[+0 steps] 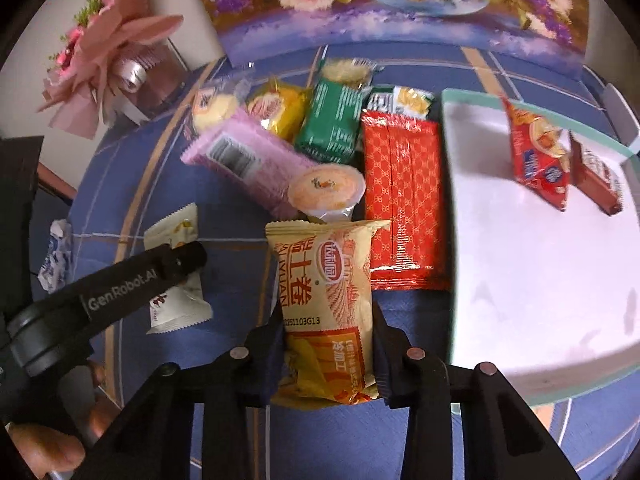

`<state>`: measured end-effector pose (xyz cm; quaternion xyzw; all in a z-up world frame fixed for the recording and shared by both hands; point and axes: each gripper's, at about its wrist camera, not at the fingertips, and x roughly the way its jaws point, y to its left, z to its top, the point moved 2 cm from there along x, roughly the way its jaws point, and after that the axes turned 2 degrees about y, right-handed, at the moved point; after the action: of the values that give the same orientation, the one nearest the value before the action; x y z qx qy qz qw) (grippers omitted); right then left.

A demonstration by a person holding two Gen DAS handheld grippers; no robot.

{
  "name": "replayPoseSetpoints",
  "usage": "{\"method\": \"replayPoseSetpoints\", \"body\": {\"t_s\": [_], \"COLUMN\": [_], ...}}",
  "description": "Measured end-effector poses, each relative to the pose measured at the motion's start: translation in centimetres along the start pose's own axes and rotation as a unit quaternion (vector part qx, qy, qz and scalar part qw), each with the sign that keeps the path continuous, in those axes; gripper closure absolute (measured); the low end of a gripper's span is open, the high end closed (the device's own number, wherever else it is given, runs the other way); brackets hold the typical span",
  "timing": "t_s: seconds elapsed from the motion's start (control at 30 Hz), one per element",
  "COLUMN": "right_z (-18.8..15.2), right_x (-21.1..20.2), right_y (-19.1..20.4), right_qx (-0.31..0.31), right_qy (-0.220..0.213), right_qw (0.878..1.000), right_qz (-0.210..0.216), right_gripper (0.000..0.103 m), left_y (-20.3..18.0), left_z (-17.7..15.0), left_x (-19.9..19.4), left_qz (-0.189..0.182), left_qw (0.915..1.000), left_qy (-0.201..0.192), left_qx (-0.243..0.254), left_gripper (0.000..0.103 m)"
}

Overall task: Organize snacks
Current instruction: 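Grasp the white packet with the left tool while the right tool grasps the yellow bread packet, then carry both packets into the white tray and open both tools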

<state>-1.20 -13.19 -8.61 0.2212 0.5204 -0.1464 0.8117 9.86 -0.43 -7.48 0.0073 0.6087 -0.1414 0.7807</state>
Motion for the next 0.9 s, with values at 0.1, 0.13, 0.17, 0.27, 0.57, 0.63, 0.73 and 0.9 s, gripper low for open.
{"method": "replayPoseSetpoints", "body": {"t_s": [0.1, 0.13, 0.17, 0.27, 0.57, 0.63, 0.73, 0.9], "right_z": [0.1, 0.1, 0.2, 0.4, 0.9, 0.7, 0.6, 0.1], "right_x": [-1.6, -2.1, -2.6, -3.4, -5.1, -5.6, -6.1, -6.4], "right_y": [-0.4, -0.6, -0.9, -1.1, -4.9, -6.5, -8.9, -12.9], "right_qx": [0.008, 0.012, 0.015, 0.023, 0.072, 0.087, 0.111, 0.149], "right_qy": [-0.018, -0.023, -0.028, -0.042, -0.051, -0.056, -0.060, -0.056], "right_qw": [1.000, 1.000, 0.999, 0.999, 0.996, 0.994, 0.991, 0.984], "right_qz": [0.006, 0.010, 0.013, 0.012, -0.002, -0.020, -0.049, -0.083], "right_gripper": [0.064, 0.064, 0.064, 0.064, 0.064, 0.064, 0.064, 0.064], "left_y": [0.1, 0.1, 0.1, -0.1, -3.3, -4.5, -6.6, -10.7], "left_z": [0.1, 0.2, 0.2, 0.4, -0.4, -0.4, -1.0, -2.6], "left_x": [-1.8, -2.2, -2.9, -4.2, -5.7, -5.6, -5.6, -5.2], "left_qz": [-0.003, -0.004, -0.005, -0.006, -0.011, -0.016, -0.032, -0.054], "left_qw": [0.9997, 0.9995, 0.9991, 0.9981, 0.9957, 0.9949, 0.9934, 0.9891], "left_qy": [-0.024, -0.033, -0.042, -0.060, -0.085, -0.087, -0.085, -0.072], "left_qx": [0.000, 0.001, 0.003, 0.008, 0.035, 0.047, 0.070, 0.116], "left_gripper": [0.050, 0.050, 0.050, 0.050, 0.050, 0.050, 0.050, 0.050]}}
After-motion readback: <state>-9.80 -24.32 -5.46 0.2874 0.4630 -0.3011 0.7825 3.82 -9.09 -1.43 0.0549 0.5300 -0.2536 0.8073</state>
